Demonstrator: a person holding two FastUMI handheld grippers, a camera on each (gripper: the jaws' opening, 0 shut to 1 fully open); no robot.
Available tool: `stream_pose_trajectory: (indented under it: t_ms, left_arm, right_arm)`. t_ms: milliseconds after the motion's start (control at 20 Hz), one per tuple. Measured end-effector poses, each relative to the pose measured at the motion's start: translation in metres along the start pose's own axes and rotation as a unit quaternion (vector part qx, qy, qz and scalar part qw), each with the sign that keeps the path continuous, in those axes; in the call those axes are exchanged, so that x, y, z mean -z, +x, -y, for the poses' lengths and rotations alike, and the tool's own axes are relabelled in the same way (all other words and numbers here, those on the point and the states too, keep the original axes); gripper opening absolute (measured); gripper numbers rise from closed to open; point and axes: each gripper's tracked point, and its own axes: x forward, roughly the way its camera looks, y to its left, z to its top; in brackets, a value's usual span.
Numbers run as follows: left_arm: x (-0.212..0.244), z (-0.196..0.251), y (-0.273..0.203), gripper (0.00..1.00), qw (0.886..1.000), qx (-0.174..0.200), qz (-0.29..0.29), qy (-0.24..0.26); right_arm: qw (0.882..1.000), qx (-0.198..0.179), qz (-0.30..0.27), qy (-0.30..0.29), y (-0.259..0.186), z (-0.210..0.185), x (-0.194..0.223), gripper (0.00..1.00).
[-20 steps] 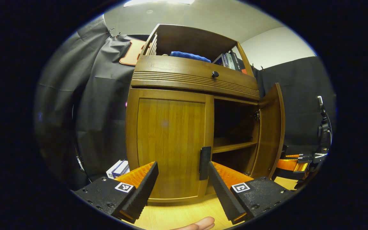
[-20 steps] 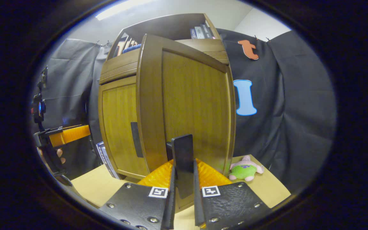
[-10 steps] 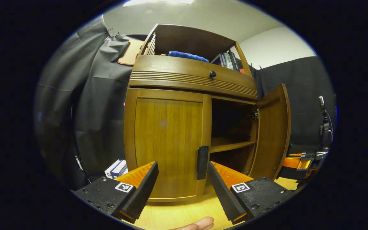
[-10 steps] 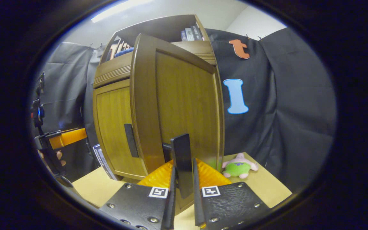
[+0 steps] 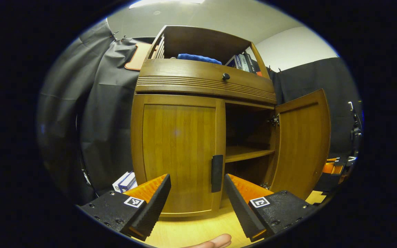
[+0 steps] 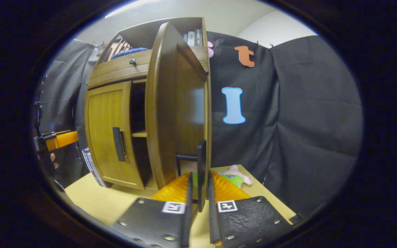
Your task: Open the right door of the double-door shoe cabinet with the right hand, and open the left door with the left hand.
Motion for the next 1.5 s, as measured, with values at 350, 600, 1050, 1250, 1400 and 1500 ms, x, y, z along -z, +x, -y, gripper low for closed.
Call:
stream_pose_trajectory:
  t_ms: [350,600,1050,1250,1400,1500]
  left_arm:
    - [0.007,0.003,0.005,0.96,1.000,-0.001,-0.011,0.001]
    - [0.012,0.002,0.011,0.92,1.000,-0.010,-0.016,0.006]
    - [0.036,0.018,0.021,0.92,0.999,-0.011,-0.044,0.001]
    - [0.037,0.026,0.023,0.96,0.999,-0.010,-0.043,0.010]
    - [0.045,0.029,0.028,0.96,0.999,-0.015,-0.049,0.018]
    - [0.052,0.028,0.036,0.96,0.998,-0.021,-0.064,0.017]
  right_arm:
    - [0.999,-0.019,0.000,0.029,0.029,0.051,0.008,0.01]
    - [0.997,-0.069,0.007,0.034,0.035,0.073,0.008,0.01]
    - [0.995,-0.096,0.001,-0.023,0.029,0.080,0.023,0.16]
    - [0.995,-0.049,0.010,-0.083,0.005,0.096,0.035,0.40]
    - [0.997,-0.031,0.025,-0.063,-0.020,0.101,0.042,0.79]
    - [0.998,-0.015,0.041,-0.040,-0.038,0.110,0.039,0.95]
